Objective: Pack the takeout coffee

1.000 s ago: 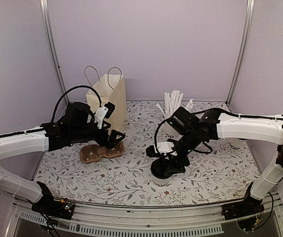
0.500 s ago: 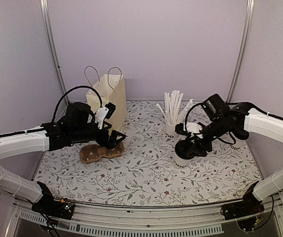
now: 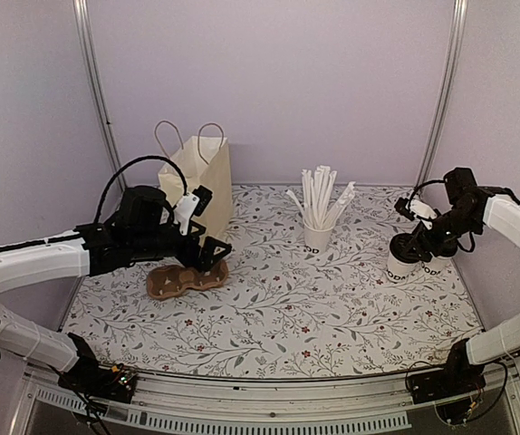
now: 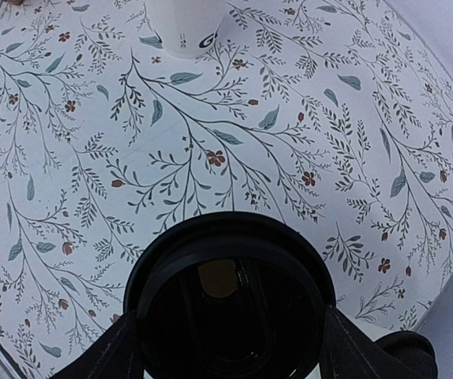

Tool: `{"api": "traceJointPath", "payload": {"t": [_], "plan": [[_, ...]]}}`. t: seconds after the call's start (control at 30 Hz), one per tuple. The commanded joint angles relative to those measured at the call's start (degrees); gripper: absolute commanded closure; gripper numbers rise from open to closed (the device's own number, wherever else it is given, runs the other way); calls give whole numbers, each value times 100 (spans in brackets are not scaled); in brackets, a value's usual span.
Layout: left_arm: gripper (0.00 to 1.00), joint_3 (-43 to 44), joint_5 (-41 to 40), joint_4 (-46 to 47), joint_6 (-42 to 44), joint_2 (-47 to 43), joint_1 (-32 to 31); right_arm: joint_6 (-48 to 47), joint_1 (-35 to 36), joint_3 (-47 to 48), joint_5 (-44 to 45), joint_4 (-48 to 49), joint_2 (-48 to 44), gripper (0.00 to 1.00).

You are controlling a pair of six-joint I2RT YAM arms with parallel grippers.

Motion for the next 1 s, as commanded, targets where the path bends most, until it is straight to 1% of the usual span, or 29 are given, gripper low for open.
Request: {"api": "traceJointPath", "payload": {"t": [0.0,0.1,0.2,0.3,0.4,0.43,0.53,0.6,0.7,0.77,0.83,0.97], "plan": [[3,108,137,76,-120,-115,35,-98,-282,-7,133,135,255,27],[4,137,162,37,-134,-95,36,40,-485,8,250,270,412,27],[4,180,-42,-96,-134,-53,40,170,-535,-3,310,386,491,26],[4,227,-341,-275,-180,31,40,248,-536,-65,282,462,513,17],[4,275,-539,-494,-248,145,36,323,-536,-37,252,401,457,10],[4,301,-713,-578,-266,199,40,374,-536,5,226,336,386,8],[4,333,-848,-784,-345,366,85,477,-536,175,139,125,161,2],[6,304,-893,-870,-433,460,115,580,-529,248,132,67,-154,1],[13,324,-925,-862,-524,680,128,738,-532,146,-71,194,-639,1],[19,464,-949,-864,-556,898,137,914,-535,-21,-462,334,-950,1],[27,713,-796,-876,-530,1198,136,1058,-533,-295,-1126,539,-1295,1],[48,1345,-380,-855,-426,1917,135,1226,-535,-1096,-2906,1187,-1782,1]]}}
